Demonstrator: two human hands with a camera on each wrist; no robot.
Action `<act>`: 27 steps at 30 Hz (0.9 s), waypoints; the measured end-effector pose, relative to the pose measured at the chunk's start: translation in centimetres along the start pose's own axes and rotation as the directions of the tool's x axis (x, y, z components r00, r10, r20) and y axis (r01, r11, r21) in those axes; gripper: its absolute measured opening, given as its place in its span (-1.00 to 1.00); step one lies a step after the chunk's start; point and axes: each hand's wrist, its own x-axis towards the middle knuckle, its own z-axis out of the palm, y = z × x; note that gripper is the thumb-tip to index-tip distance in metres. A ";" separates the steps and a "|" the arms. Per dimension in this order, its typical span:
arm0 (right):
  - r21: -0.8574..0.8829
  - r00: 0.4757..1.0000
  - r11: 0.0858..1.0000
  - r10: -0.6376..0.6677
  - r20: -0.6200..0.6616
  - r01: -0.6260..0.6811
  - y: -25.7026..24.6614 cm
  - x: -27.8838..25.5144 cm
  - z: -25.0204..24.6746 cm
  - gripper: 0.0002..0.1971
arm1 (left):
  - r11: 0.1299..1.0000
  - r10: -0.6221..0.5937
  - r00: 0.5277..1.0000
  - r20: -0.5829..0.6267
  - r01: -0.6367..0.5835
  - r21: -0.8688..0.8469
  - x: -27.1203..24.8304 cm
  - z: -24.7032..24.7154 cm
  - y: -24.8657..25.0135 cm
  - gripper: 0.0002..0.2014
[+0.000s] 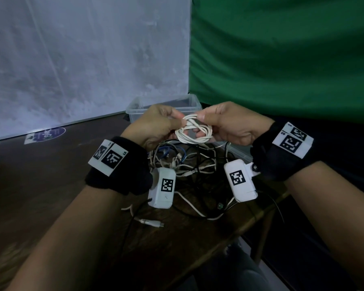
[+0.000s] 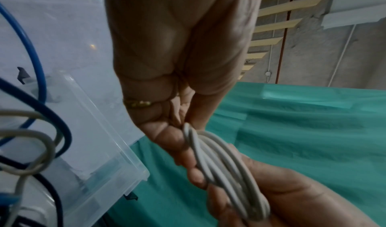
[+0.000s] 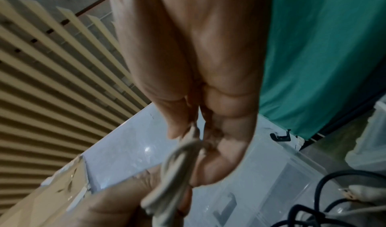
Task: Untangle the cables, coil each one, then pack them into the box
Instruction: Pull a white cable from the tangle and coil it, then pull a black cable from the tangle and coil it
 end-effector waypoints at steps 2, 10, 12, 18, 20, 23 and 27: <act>-0.023 1.000 1.000 0.020 0.004 -0.020 0.0 -0.2 -0.4 -0.78 | 1.000 -0.020 1.000 0.024 0.020 0.008 -0.1 0.0 0.0 -0.86; -0.238 0.997 0.968 0.075 -0.023 -0.078 0.1 -0.9 -1.7 -0.78 | 0.998 -0.039 0.995 0.091 0.036 0.043 -0.5 0.6 -0.1 -0.88; -0.279 0.997 0.957 0.077 -0.031 -0.083 0.0 -1.3 -2.0 -0.84 | 0.999 -0.039 0.995 0.089 0.037 0.026 -0.5 1.3 -0.3 -0.89; -0.406 0.970 0.891 0.127 -0.208 -0.204 0.7 -2.1 -4.5 -0.86 | 0.907 -0.090 0.980 0.177 0.007 0.421 -0.9 3.2 0.5 -0.82; -0.440 0.953 0.860 0.152 -0.261 -0.258 1.3 -2.5 -5.4 -0.80 | 0.760 -0.120 0.948 0.295 -0.103 0.641 -1.5 3.8 0.9 -0.74; -0.464 0.926 0.818 0.207 -0.315 -0.340 2.4 -3.3 -6.6 -0.79 | 0.544 -0.291 0.848 0.443 -0.234 0.806 -3.1 5.8 0.7 -0.71; -0.488 0.884 0.752 0.274 -0.379 -0.443 3.4 -4.3 -7.9 -0.85 | 0.424 -0.389 0.789 0.476 -0.306 0.853 -4.1 8.9 -0.7 -0.66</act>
